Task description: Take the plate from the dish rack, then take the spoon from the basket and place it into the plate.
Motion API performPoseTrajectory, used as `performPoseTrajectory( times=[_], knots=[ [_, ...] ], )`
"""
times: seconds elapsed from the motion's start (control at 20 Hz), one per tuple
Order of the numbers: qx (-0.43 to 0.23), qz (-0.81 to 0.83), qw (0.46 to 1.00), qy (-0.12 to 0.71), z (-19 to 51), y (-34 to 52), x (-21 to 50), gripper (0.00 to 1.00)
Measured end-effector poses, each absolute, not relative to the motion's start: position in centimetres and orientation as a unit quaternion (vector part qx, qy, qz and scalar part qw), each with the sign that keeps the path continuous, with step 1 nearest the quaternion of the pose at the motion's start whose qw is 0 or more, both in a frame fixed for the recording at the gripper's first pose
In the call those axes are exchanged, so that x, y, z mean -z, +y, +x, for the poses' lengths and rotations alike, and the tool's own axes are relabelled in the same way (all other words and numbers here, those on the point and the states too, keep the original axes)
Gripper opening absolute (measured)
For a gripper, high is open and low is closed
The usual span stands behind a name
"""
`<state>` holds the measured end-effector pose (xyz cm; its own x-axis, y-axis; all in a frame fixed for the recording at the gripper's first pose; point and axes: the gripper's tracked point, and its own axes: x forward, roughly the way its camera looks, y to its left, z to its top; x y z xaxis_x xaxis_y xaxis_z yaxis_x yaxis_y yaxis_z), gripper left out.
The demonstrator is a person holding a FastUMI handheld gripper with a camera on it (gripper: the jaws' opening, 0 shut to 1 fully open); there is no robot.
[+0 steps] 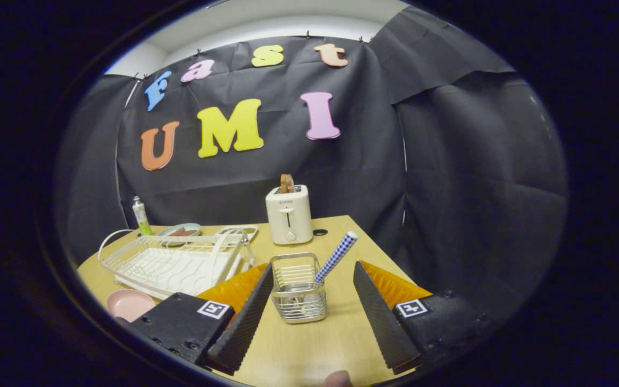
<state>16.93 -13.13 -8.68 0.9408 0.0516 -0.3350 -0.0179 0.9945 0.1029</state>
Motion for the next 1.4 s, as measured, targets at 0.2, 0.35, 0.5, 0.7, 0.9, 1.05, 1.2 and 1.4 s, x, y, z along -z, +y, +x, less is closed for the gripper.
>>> performPoseTrajectory(
  times=[0.2,0.35,0.5,0.7,0.9,1.05,1.2,1.4],
  knots=[
    [-0.024,0.074,0.979,0.187,20.1,-14.0,9.5,0.85],
    [-0.028,0.097,0.975,0.200,21.9,-14.3,10.2,0.71],
    [-0.036,0.121,0.971,0.204,22.4,-14.0,10.1,0.52],
    [-0.052,0.119,0.972,0.195,21.5,-12.2,8.6,0.25],
    [-0.041,0.099,0.978,0.177,20.7,-11.6,6.7,0.12],
    [-0.012,0.092,0.984,0.153,20.8,-12.1,4.8,0.08],
    [0.019,0.106,0.988,0.110,19.8,-12.9,1.0,0.08],
    [0.026,0.120,0.990,0.065,17.1,-11.3,-3.1,0.08]
  ],
)
